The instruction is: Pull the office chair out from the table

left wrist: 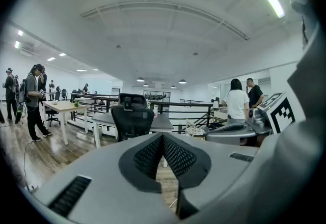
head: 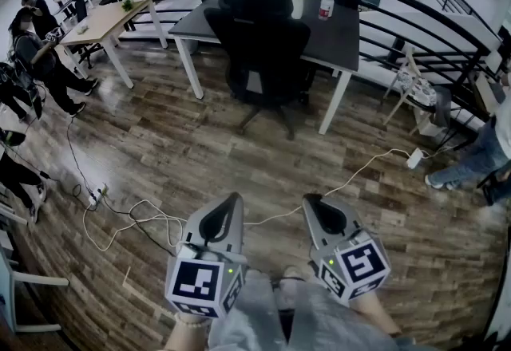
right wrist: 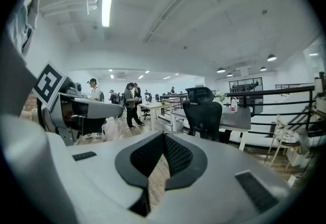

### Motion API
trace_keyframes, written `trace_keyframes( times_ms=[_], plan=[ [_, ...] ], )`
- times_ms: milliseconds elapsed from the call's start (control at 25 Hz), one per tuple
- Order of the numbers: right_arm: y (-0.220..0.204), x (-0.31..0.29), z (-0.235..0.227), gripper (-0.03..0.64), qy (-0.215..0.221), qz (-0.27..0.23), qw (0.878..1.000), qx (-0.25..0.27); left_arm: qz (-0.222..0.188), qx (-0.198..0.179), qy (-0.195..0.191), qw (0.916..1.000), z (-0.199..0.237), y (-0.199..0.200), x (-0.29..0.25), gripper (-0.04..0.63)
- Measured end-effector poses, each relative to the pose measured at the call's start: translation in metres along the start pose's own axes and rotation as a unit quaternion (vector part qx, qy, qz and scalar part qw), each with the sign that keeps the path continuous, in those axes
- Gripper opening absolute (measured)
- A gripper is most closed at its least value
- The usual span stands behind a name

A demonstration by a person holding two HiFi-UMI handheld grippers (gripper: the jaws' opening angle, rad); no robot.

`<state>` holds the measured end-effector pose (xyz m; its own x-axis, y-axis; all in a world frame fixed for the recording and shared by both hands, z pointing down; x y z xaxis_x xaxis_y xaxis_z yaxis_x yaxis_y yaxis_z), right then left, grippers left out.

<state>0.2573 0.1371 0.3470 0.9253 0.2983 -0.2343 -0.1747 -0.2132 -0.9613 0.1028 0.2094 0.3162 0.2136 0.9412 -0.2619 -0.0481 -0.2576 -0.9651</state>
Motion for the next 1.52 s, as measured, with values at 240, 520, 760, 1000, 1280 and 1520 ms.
trace_keyframes(
  times_ms=[240, 520, 760, 1000, 1280, 1520],
  plan=[
    [0.001, -0.003, 0.006, 0.003, -0.002, 0.003, 1.0, 0.002, -0.002, 0.003, 0.002, 1.0, 0.006, 0.004, 0.004, 0.012],
    [0.001, -0.011, 0.016, 0.003, -0.015, 0.005, 1.0, 0.005, -0.005, 0.005, 0.001, 1.0, 0.021, 0.004, 0.01, 0.012],
    [-0.001, -0.019, 0.026, 0.003, -0.032, -0.002, 0.999, -0.009, -0.007, 0.003, -0.004, 1.0, 0.04, 0.003, 0.015, 0.012],
    [-0.003, -0.025, 0.04, 0.003, -0.052, -0.013, 0.998, -0.016, -0.009, 0.0, -0.012, 0.9999, 0.059, -0.005, 0.025, 0.012],
    [-0.01, -0.037, 0.055, 0.003, -0.043, -0.008, 0.999, -0.02, 0.003, 0.001, -0.003, 1.0, 0.079, -0.014, 0.034, 0.012],
    [-0.013, -0.052, 0.06, 0.004, -0.022, 0.007, 1.0, -0.013, 0.005, 0.009, 0.004, 0.9999, 0.096, -0.018, 0.03, 0.012]
  ],
)
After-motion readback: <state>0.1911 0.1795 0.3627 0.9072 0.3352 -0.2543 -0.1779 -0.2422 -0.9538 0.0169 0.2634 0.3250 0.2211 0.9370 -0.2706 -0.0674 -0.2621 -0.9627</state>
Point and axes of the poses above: the fingertips, and each gripper's own axes: x backward along the fingers, z to its left, y out of its top, the point moved 5 cm from there along x, backward along the fingers, and after that the axes turned 14 degrees about y, right-handed, at the moved point
